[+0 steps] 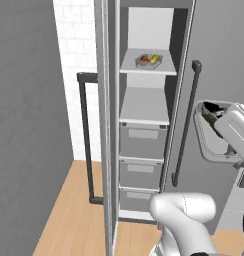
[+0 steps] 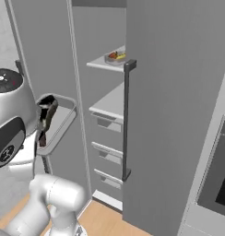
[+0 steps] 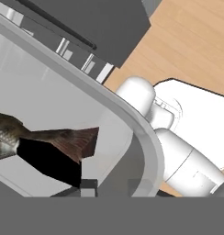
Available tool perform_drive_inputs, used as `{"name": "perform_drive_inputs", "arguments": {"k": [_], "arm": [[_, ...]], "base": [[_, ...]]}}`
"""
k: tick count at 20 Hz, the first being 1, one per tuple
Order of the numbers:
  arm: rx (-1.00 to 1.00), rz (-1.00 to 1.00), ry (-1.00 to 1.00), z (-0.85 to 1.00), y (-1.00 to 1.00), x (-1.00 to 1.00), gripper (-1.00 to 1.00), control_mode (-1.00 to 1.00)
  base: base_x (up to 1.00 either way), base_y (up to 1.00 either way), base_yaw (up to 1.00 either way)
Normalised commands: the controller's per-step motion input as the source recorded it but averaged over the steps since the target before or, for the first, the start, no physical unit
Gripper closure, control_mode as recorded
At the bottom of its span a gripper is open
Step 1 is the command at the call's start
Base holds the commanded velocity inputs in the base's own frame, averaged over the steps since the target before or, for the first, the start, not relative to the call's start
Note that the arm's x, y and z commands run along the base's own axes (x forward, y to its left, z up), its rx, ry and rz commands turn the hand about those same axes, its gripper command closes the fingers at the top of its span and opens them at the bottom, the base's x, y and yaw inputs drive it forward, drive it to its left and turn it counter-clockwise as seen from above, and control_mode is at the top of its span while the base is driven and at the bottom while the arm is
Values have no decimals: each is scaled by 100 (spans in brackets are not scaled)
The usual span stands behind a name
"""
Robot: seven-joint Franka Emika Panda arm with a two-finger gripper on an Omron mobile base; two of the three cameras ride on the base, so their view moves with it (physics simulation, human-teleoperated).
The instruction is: Take the meat container that has the fish and place it on the second highest rack of the freezer. Then take the vegetable container that has the bell pepper and cucumber and place it on the highest rack of the freezer.
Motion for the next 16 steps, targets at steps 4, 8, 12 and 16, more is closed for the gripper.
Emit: {"name": "perform_drive_inputs", "arguments": {"k": [4,8,12,16], "arm": [[0,0,0,0,0,0,100,100],[0,0,0,0,0,0,100,100],[0,0,0,0,0,0,100,100],[0,0,0,0,0,0,100,100]], "base": [[43,6,11],[77,-31,15],[76,19,7],[57,13,4]]}}
